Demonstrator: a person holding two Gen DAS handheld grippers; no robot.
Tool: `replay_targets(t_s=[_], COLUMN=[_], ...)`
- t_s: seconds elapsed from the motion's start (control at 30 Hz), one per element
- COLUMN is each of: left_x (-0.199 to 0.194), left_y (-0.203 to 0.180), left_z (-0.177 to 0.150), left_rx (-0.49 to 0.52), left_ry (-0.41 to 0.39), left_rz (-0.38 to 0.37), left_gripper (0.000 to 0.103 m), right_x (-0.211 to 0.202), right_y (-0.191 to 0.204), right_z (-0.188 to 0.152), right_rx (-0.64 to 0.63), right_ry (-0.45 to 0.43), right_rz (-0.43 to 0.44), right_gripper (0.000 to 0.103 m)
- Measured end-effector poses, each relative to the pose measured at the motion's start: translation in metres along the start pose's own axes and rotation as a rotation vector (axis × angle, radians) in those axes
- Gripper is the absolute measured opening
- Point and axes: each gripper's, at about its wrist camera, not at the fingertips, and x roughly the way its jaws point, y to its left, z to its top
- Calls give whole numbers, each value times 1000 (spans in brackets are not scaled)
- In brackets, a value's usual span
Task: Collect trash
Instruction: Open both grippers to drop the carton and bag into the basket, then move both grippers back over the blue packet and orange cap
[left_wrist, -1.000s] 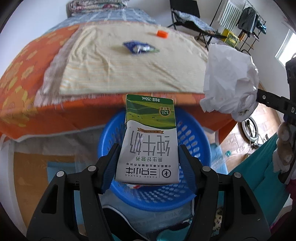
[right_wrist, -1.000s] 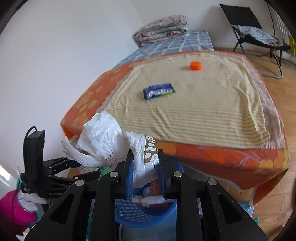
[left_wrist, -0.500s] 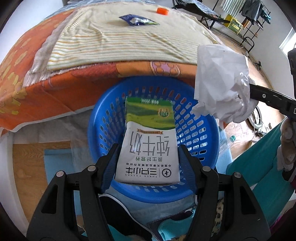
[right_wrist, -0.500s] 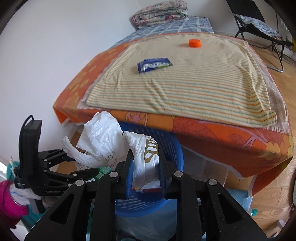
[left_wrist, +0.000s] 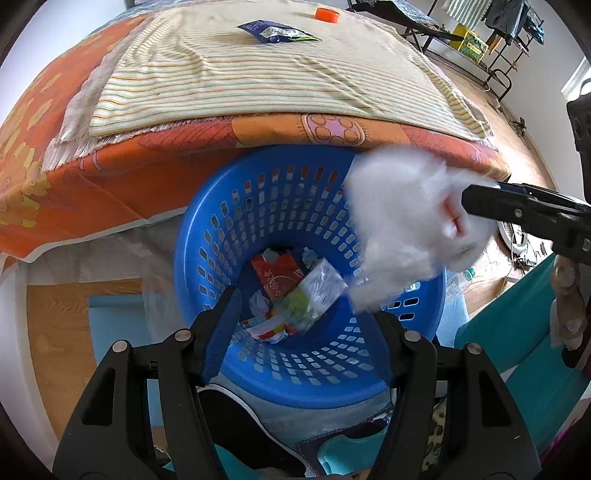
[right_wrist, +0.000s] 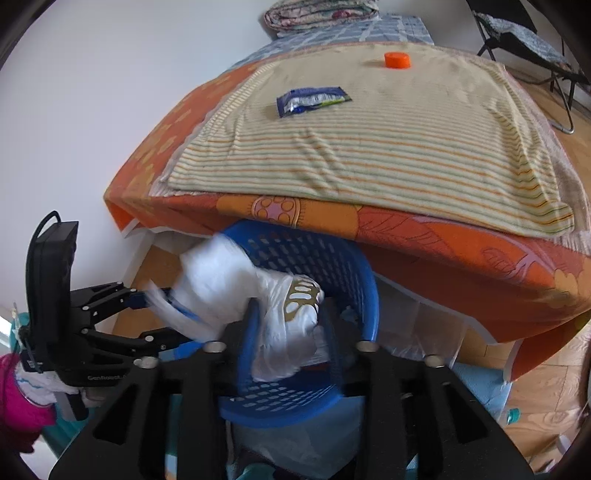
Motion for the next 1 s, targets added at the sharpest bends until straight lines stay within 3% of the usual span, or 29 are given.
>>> replay_targets(t_s=[0.03, 0.07, 0.43, 0.8, 1.0], left_x=[0, 0, 2, -5, -9], left_y=[1, 0, -2, -8, -16], left_z=[0, 0, 3, 21, 40], left_rx=[-1, -2, -4, -3, 17], left_ry=[2, 2, -5, -43, -50], left_rz=[1, 1, 1, -8, -35], left_gripper=[65, 65, 65, 65, 66], right_x=[1, 1, -1, -19, -33], right_y=[-1, -1, -3, -1, -6], right_z=[1, 1, 3, 12, 25], right_rx=[6, 10, 18, 21, 37], right_ry=[-1, -5, -11, -94, -156], right_rz=[1, 2, 1, -15, -36], right_gripper=[53, 57, 57, 58, 67])
